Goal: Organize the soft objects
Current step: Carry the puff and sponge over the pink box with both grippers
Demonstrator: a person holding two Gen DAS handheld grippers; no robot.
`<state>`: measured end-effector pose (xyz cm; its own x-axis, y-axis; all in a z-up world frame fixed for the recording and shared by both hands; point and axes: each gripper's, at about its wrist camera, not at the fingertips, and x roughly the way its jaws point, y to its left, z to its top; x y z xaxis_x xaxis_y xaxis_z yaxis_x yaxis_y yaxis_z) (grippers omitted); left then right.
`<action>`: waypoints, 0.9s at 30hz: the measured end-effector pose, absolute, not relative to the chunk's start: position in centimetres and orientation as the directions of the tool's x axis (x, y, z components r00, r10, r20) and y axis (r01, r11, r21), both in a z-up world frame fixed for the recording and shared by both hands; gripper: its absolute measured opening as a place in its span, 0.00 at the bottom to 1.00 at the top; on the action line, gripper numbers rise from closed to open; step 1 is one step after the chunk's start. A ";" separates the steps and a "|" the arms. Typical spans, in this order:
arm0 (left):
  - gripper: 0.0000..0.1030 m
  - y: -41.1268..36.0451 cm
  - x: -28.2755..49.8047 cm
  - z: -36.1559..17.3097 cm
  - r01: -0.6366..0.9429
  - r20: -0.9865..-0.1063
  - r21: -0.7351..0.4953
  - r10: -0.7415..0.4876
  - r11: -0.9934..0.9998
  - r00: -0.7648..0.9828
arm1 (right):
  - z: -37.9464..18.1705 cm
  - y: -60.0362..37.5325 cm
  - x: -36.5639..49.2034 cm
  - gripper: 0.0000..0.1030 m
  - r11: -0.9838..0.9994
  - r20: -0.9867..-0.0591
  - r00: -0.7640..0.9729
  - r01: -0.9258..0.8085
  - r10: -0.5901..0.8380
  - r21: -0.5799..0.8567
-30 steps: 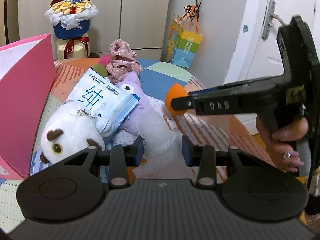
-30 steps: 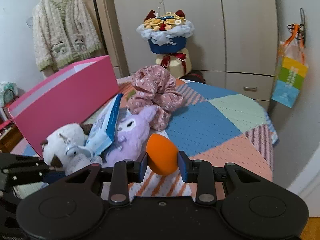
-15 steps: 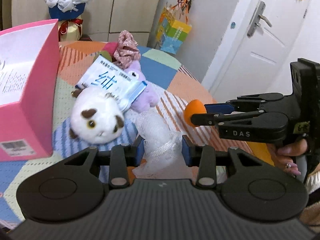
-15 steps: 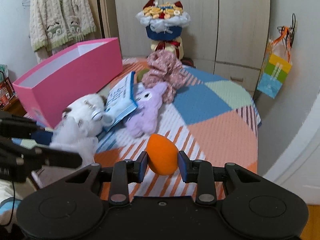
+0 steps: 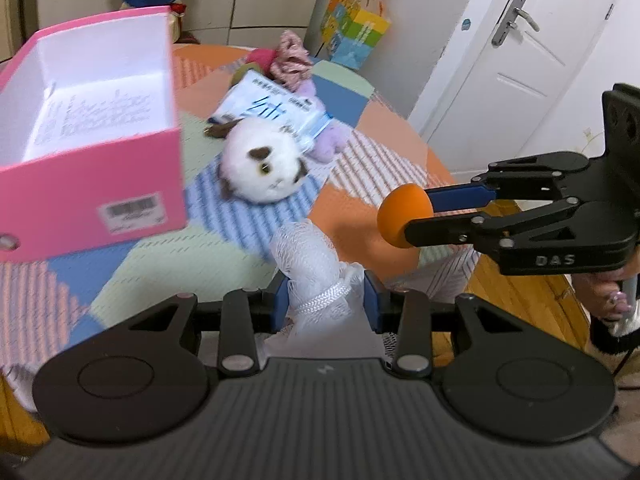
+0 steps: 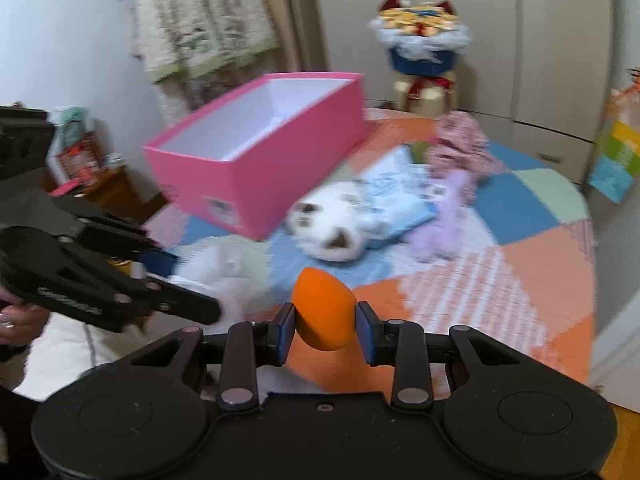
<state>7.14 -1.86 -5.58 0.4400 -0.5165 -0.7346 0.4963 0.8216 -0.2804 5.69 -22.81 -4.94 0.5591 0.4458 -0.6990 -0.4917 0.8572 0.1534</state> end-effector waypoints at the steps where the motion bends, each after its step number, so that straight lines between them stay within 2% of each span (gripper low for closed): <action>1: 0.36 -1.2 6.9 -5.4 0.492 -0.740 -0.280 -0.512 0.824 0.436 | -4.7 -22.2 5.6 0.37 0.847 -0.698 0.549 -0.507 0.459 0.159; 7: 0.36 2.6 6.7 -3.1 0.467 -0.750 -0.254 -0.478 0.847 0.458 | -2.6 -18.2 5.8 0.37 0.773 -0.678 0.495 -0.610 0.543 0.174; 15: 0.36 5.9 8.6 1.0 0.460 -0.716 -0.162 -0.424 0.873 0.554 | 0.9 -14.1 7.4 0.37 0.723 -0.592 0.535 -0.680 0.603 0.122; 21: 0.36 7.7 12.2 3.1 0.449 -0.673 -0.153 -0.426 0.880 0.604 | 2.1 -11.2 11.7 0.37 0.706 -0.579 0.550 -0.706 0.601 0.062; 24: 0.36 7.9 14.7 3.3 0.437 -0.643 -0.099 -0.393 0.894 0.658 | 2.5 -10.3 14.4 0.37 0.711 -0.565 0.574 -0.702 0.593 0.033; 27: 0.36 8.1 18.5 2.7 0.421 -0.656 -0.119 -0.390 0.899 0.647 | 2.4 -9.4 17.8 0.37 0.720 -0.567 0.587 -0.694 0.577 0.016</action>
<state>18.49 8.13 2.70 0.6468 -0.3895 -0.6556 0.4210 0.8992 -0.1189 17.83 -9.43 2.45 0.5870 0.5774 -0.5674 -0.6935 0.7203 0.0155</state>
